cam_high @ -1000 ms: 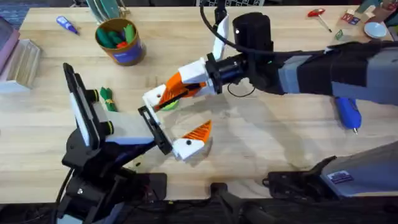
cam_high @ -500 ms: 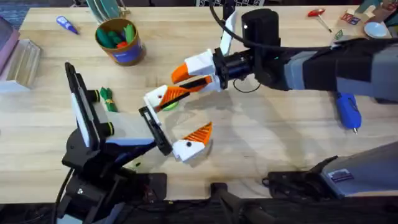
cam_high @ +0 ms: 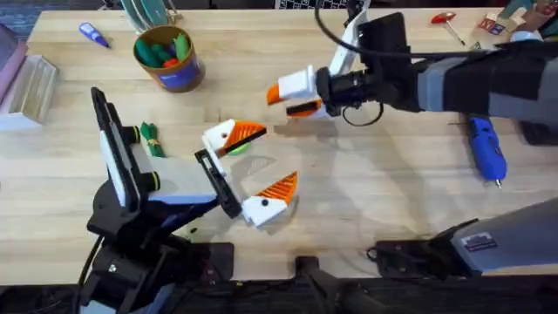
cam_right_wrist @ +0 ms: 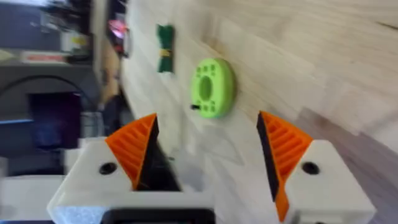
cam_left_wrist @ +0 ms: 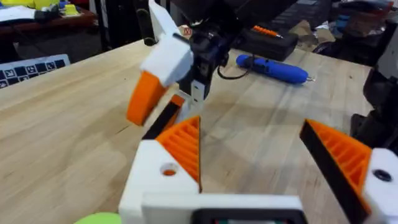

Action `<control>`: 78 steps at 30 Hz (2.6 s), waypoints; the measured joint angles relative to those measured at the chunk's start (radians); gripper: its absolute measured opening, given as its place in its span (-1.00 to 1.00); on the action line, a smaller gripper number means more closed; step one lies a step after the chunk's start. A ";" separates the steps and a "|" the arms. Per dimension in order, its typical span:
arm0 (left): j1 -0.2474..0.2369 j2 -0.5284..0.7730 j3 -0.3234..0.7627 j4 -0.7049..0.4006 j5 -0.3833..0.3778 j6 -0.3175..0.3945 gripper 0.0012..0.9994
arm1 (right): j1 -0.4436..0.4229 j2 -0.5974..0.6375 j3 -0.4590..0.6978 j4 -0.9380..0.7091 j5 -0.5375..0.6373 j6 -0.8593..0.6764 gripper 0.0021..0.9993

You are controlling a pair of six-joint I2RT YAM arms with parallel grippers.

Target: Pick up the gripper from the table and insert it into the empty holder that is missing its gripper. Then pick up a screw, insert it into the mounting hole, and use the screwdriver to tighten it. Finally, clean up the table by picking up the vegetable and placing it into the bucket.

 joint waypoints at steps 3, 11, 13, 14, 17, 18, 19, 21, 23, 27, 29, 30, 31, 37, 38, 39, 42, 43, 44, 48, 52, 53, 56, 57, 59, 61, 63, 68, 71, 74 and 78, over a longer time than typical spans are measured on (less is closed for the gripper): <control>0.000 0.000 0.000 0.000 0.000 0.000 0.98 | 0.019 0.000 0.031 -0.124 0.074 -0.176 0.82; 0.000 0.000 0.000 0.000 0.000 0.000 0.98 | 0.127 0.000 0.047 -0.132 0.178 -0.555 0.83; 0.000 0.000 0.000 0.000 0.000 0.000 0.98 | 0.148 0.000 0.047 -0.110 0.197 -0.590 0.83; 0.000 0.000 0.000 0.000 0.000 0.000 0.98 | 0.157 0.000 0.047 -0.097 0.205 -0.603 0.83; 0.000 0.000 0.000 0.000 0.000 0.000 0.98 | 0.173 0.000 0.048 -0.068 0.219 -0.628 0.83; 0.000 0.000 0.000 0.000 0.000 0.000 0.98 | 0.177 0.000 0.048 -0.065 0.222 -0.633 0.83; 0.000 0.000 0.000 0.000 0.000 0.000 0.98 | 0.179 0.000 0.048 -0.065 0.226 -0.637 0.83; 0.000 0.000 0.000 0.000 0.000 0.000 0.98 | 0.181 0.000 0.048 -0.065 0.231 -0.645 0.83; 0.000 0.000 0.000 0.000 0.000 0.000 0.98 | 0.181 0.000 0.048 -0.065 0.234 -0.649 0.83; 0.000 0.000 0.000 0.000 -0.012 0.000 0.98 | 0.181 0.000 0.048 -0.065 0.237 -0.651 0.83; 0.000 0.000 0.000 0.000 -0.028 0.000 0.98 | 0.178 0.000 0.048 -0.065 0.237 -0.653 0.83; 0.000 0.000 0.000 0.000 -0.037 0.000 0.98 | 0.176 0.000 0.048 -0.065 0.237 -0.653 0.83; 0.000 0.000 0.000 0.001 -0.047 0.000 0.98 | 0.174 0.000 0.048 -0.065 0.237 -0.653 0.83; 0.000 0.000 0.000 0.003 -0.103 0.000 0.98 | 0.169 0.000 0.048 -0.062 0.241 -0.653 0.83; 0.000 0.000 0.000 0.003 -0.109 0.000 0.98 | 0.172 0.000 0.048 -0.059 0.241 -0.652 0.83; 0.000 0.000 0.000 0.003 -0.114 0.000 0.98 | 0.177 0.000 0.048 -0.052 0.241 -0.652 0.83; 0.000 0.000 0.000 0.004 -0.127 0.001 0.98 | 0.189 0.001 0.048 -0.034 0.241 -0.644 0.83; 0.000 0.000 0.000 0.005 -0.130 0.001 0.98 | 0.193 0.002 0.048 -0.026 0.241 -0.635 0.83; 0.000 0.000 0.000 0.007 -0.132 0.003 0.98 | 0.195 0.005 0.048 -0.021 0.240 -0.626 0.84; 0.000 0.000 0.000 0.018 -0.144 0.005 0.98 | 0.197 0.025 0.049 -0.017 0.241 -0.600 0.83; 0.000 0.000 0.000 0.023 -0.163 0.008 0.98 | 0.216 0.031 0.049 -0.006 0.241 -0.591 0.83; 0.000 0.000 0.000 0.023 -0.164 0.008 0.98 | 0.226 0.031 0.049 0.005 0.241 -0.589 0.82; 0.000 0.000 0.000 0.023 -0.167 0.008 0.98 | 0.262 0.047 0.050 0.066 0.241 -0.585 0.80; 0.000 0.000 0.000 0.023 -0.168 0.008 0.98 | 0.273 0.056 0.050 0.085 0.241 -0.585 0.79; 0.000 0.000 0.000 0.023 -0.171 0.008 0.98 | 0.295 0.079 0.051 0.123 0.241 -0.585 0.75; 0.000 0.000 0.000 0.023 -0.173 0.008 0.98 | 0.312 0.100 0.051 0.137 0.241 -0.586 0.69; 0.000 0.000 0.000 0.019 -0.174 0.008 0.98 | 0.324 0.115 0.051 0.138 0.241 -0.591 0.64; 0.000 -0.001 0.000 0.004 -0.178 0.008 0.98 | 0.328 0.137 0.051 0.166 0.241 -0.626 0.46; 0.000 -0.001 0.000 0.005 -0.178 0.008 0.98 | 0.329 0.149 0.051 0.184 0.241 -0.648 0.37; 0.000 -0.001 0.000 0.005 -0.178 0.008 0.98 | 0.330 0.161 0.051 0.192 0.241 -0.659 0.31; 0.000 -0.001 0.000 0.005 -0.178 0.008 0.98 | 0.337 0.167 0.051 0.194 0.241 -0.668 0.20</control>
